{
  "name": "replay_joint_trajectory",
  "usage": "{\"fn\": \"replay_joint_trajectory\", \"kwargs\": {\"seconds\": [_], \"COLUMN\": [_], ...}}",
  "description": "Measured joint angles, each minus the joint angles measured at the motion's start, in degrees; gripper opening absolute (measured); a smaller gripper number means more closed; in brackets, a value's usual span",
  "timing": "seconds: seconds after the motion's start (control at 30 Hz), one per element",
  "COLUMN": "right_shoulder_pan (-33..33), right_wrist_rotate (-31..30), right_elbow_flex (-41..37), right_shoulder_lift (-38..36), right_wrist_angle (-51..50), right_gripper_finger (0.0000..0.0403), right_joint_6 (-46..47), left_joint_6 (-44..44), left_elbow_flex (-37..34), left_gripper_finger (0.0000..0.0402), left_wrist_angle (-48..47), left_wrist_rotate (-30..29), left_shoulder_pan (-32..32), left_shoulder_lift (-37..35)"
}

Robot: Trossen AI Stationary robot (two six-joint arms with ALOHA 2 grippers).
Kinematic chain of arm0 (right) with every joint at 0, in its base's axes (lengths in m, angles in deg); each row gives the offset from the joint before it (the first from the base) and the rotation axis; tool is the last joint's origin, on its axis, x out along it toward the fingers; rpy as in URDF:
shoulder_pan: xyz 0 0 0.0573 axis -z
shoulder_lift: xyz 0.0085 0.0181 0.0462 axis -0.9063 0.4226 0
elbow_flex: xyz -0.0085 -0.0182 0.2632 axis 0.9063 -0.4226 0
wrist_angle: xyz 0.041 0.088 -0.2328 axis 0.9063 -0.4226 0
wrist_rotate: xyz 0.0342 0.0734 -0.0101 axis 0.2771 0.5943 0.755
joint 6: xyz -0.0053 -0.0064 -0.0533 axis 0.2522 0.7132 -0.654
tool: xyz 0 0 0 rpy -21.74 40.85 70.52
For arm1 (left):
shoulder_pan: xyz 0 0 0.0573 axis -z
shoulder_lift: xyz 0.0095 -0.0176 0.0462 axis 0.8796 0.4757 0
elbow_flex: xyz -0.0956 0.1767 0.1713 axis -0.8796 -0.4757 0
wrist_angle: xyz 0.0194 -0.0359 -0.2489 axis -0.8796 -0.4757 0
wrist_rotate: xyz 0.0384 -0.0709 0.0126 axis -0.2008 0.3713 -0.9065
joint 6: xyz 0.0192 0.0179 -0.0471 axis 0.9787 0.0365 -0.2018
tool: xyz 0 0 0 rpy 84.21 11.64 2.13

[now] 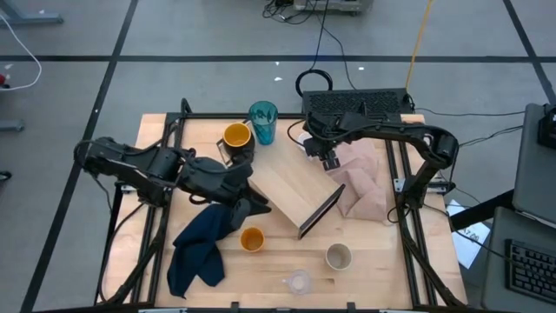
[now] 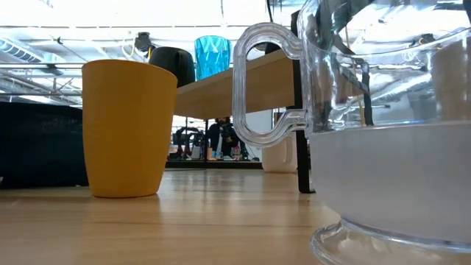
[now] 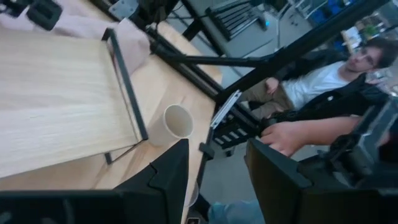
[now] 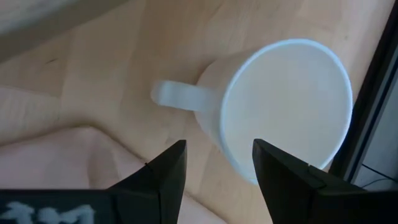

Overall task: Stack small to large cups/mugs on shelf
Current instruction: Put the white mug on the shelf

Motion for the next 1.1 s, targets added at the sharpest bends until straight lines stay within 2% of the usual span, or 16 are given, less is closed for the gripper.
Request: {"fn": "replay_joint_trajectory", "kwargs": {"seconds": [0.23, 0.37, 0.5, 0.67, 0.77, 0.93, 1.1], "right_shoulder_pan": [0.0, 0.0, 0.0, 0.5, 0.6, 2.2, 4.7], "right_wrist_rotate": [0.0, -0.2, -2.6, -4.6, -7.3, -7.4, -10.4], "right_elbow_flex": [0.0, 0.0, 0.0, 0.0, 0.0, -0.1, -0.1], "right_shoulder_lift": [2.7, 4.1, 4.1, 4.1, 4.1, 3.0, -1.9], "right_wrist_angle": [0.8, 1.0, 2.9, 3.0, 3.7, 1.1, 0.5], "right_gripper_finger": [0.0172, 0.0156, 0.0108, 0.0012, 0.0006, 0.0003, 0.0002], "right_joint_6": [0.0, 0.0, 0.2, 0.1, 1.3, 4.3, 4.7], "left_joint_6": [0.2, -0.1, -0.1, -0.1, -0.1, 0.2, 1.6], "left_elbow_flex": [0.0, 0.0, 0.0, 0.0, 0.0, 0.0, 0.0], "left_gripper_finger": [0.0161, 0.0161, 0.0161, 0.0161, 0.0161, 0.0161, 0.0161], "left_wrist_angle": [0.0, -0.1, -0.1, 0.0, -0.1, -0.1, -0.3], "left_wrist_rotate": [-0.2, 0.0, 0.0, 0.0, 0.0, 0.0, 0.0], "left_shoulder_pan": [0.0, 0.2, 0.2, 0.2, 0.2, 0.2, 0.2], "left_shoulder_lift": [-0.3, -0.3, -0.3, -0.3, -0.3, -0.3, -0.3]}}
